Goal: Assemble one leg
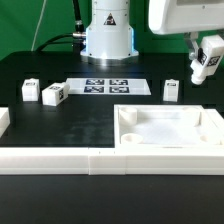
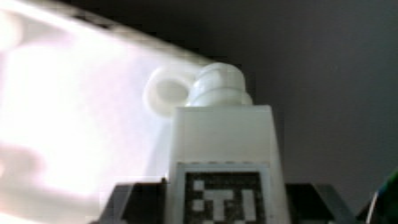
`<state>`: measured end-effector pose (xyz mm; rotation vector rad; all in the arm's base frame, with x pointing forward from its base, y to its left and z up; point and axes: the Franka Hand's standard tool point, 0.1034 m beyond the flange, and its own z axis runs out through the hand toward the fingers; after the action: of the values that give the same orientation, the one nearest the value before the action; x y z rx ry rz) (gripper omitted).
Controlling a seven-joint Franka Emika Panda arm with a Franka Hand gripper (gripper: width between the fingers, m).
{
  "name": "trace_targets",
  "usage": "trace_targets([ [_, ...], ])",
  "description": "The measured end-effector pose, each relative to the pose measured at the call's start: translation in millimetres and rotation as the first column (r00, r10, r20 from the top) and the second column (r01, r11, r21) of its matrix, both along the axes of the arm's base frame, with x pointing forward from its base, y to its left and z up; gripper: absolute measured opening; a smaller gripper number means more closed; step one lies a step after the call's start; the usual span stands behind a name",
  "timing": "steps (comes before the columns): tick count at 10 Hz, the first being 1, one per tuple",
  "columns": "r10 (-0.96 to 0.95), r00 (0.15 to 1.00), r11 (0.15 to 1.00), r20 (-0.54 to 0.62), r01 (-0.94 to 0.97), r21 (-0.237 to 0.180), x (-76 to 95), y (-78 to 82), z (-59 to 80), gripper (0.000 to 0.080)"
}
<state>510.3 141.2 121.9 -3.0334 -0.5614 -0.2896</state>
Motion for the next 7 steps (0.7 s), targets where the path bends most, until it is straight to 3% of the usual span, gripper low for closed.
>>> trace_targets([
  [3, -0.014, 0.968, 0.997, 0.250, -0.005, 0.077, 1.0, -2.3, -0.6, 0.0287],
  [4, 0.000, 0.967, 0.997, 0.253, -0.018, 0.071, -1.6, -4.7, -5.6, 0.0287],
  [7, 0.084, 0.954, 0.996, 0.290, -0.091, 0.012, 36.5, -34.5, -6.7, 0.0287],
])
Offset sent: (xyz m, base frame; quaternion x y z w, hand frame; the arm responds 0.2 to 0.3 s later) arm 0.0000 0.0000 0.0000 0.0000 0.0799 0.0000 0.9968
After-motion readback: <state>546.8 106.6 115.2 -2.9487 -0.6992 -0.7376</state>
